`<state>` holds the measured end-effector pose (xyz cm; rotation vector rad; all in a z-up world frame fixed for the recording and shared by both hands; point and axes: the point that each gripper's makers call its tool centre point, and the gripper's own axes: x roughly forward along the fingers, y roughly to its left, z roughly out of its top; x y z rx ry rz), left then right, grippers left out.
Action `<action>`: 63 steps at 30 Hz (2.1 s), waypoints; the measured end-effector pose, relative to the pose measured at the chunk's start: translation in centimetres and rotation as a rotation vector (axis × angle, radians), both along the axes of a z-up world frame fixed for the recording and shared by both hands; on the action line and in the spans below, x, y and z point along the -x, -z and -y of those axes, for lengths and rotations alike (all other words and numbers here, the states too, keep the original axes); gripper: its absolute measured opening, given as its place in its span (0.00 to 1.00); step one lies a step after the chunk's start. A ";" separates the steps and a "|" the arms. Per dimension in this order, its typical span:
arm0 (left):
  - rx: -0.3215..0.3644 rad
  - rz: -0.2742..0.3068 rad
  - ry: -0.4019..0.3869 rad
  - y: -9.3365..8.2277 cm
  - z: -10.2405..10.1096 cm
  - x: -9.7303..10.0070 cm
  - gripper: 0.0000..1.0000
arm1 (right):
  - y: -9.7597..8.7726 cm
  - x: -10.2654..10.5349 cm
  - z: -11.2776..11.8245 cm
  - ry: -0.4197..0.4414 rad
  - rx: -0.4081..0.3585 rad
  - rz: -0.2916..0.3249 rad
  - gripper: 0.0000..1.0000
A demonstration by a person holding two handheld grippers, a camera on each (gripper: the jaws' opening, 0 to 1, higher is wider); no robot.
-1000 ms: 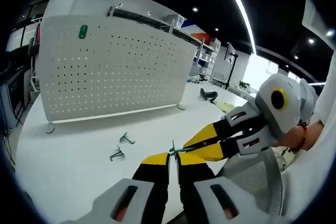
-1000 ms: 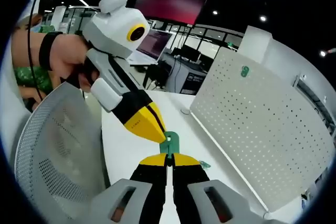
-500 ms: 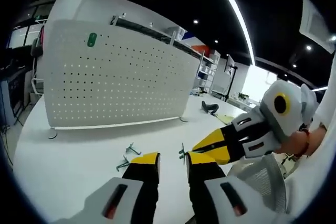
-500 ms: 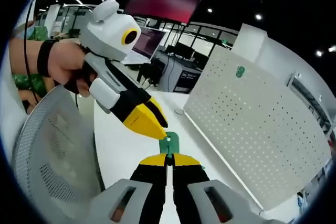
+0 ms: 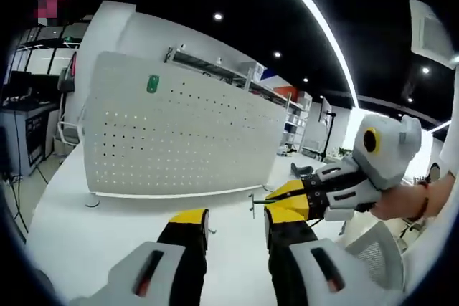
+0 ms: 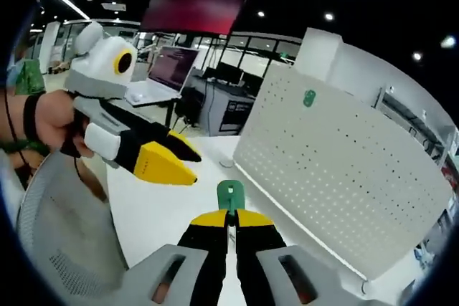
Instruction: Insert the hook assembly into the mounting plate slot until the hook locks in place.
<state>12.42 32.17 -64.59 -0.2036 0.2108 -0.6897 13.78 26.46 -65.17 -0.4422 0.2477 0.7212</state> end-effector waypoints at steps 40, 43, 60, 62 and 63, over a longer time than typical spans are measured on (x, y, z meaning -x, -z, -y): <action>-0.126 0.133 -0.028 -0.7 -4.9 0.6 0.74 | -7.7 -12.5 -0.2 0.369 -0.417 0.073 0.01; -0.123 0.141 -0.038 -0.8 -5.0 0.6 0.76 | -8.4 -13.4 -0.5 0.382 -0.439 0.091 0.01; -0.118 0.129 -0.034 -0.1 -5.1 0.5 0.78 | -10.6 -16.5 -0.7 0.446 -0.505 0.141 0.01; -0.112 0.129 -0.039 -0.2 -5.3 0.4 0.78 | -10.6 -16.8 -0.8 0.451 -0.501 0.145 0.01; -0.111 0.131 -0.041 -0.2 -5.3 0.4 0.78 | -10.7 -17.1 -0.7 0.456 -0.500 0.150 0.01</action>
